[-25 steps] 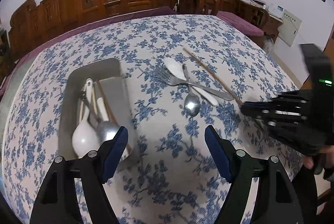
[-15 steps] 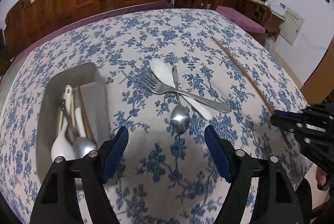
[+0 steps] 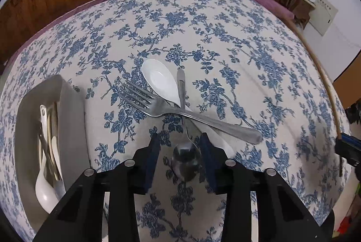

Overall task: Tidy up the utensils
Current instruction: 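Grasp the steel spoon with the left tool while the right tool holds the chopstick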

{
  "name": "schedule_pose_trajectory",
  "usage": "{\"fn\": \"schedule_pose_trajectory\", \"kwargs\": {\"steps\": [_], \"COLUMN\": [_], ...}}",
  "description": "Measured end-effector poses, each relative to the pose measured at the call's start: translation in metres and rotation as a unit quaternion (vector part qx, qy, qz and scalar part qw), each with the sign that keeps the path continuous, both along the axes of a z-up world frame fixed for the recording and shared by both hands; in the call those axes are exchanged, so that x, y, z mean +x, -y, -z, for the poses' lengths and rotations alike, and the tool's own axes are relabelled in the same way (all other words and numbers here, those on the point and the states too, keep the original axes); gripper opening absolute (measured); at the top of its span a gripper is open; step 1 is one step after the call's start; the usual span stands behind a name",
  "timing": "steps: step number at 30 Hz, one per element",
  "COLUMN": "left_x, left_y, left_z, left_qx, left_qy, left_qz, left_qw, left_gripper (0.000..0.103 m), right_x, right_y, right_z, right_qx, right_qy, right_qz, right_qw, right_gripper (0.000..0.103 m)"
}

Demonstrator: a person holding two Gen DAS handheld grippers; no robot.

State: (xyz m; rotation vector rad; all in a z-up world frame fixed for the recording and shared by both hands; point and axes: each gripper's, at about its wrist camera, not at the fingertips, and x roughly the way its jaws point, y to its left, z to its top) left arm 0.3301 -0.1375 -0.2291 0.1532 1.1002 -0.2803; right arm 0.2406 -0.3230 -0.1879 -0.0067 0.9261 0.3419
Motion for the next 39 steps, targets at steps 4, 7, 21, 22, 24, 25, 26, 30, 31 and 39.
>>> {"fn": "schedule_pose_trajectory", "kwargs": {"steps": [4, 7, 21, 22, 24, 25, 26, 30, 31, 39], "left_x": [0.007, 0.011, 0.025, 0.024, 0.021, 0.018, 0.017, 0.013, 0.012, 0.005], "left_y": [0.001, 0.002, 0.005, 0.006, 0.008, 0.009, 0.010, 0.012, 0.013, 0.011], "left_z": [0.005, 0.009, 0.016, 0.015, 0.009, 0.004, 0.001, -0.018, -0.023, -0.059], "left_qx": [0.000, 0.002, 0.018, 0.023, 0.029, 0.032, 0.033, 0.032, 0.031, 0.032], "left_qy": [-0.012, -0.019, -0.035, -0.032, -0.022, -0.013, -0.009, 0.013, 0.017, 0.055], "left_qz": [-0.003, 0.000, 0.002, 0.004, 0.009, 0.012, 0.013, 0.014, 0.015, 0.014], "left_qw": [0.9999, 0.9998, 0.9992, 0.9992, 0.9993, 0.9993, 0.9993, 0.9993, 0.9993, 0.9979], "left_gripper": [0.029, 0.028, 0.004, 0.004, 0.004, 0.004, 0.003, 0.002, 0.002, 0.002], "right_x": [0.001, 0.001, 0.000, 0.000, 0.000, 0.000, 0.000, -0.002, -0.002, -0.004], "right_y": [0.003, 0.003, 0.001, 0.000, -0.001, -0.001, -0.001, -0.003, -0.004, -0.006], "right_z": [-0.001, -0.002, -0.004, -0.003, -0.003, -0.003, -0.002, -0.002, -0.003, -0.007], "right_qx": [0.004, 0.005, 0.007, 0.007, 0.006, 0.006, 0.005, 0.004, 0.004, 0.004], "right_qy": [0.000, 0.001, 0.002, 0.002, 0.002, 0.003, 0.002, 0.003, 0.004, 0.010], "right_qz": [0.002, 0.002, -0.003, -0.005, -0.006, -0.006, -0.007, -0.008, -0.009, -0.011], "right_qw": [1.000, 1.000, 1.000, 1.000, 1.000, 1.000, 1.000, 1.000, 1.000, 1.000], "right_gripper": [0.006, 0.006, 0.006, 0.006, 0.006, 0.006, 0.006, 0.006, 0.006, 0.006]}}
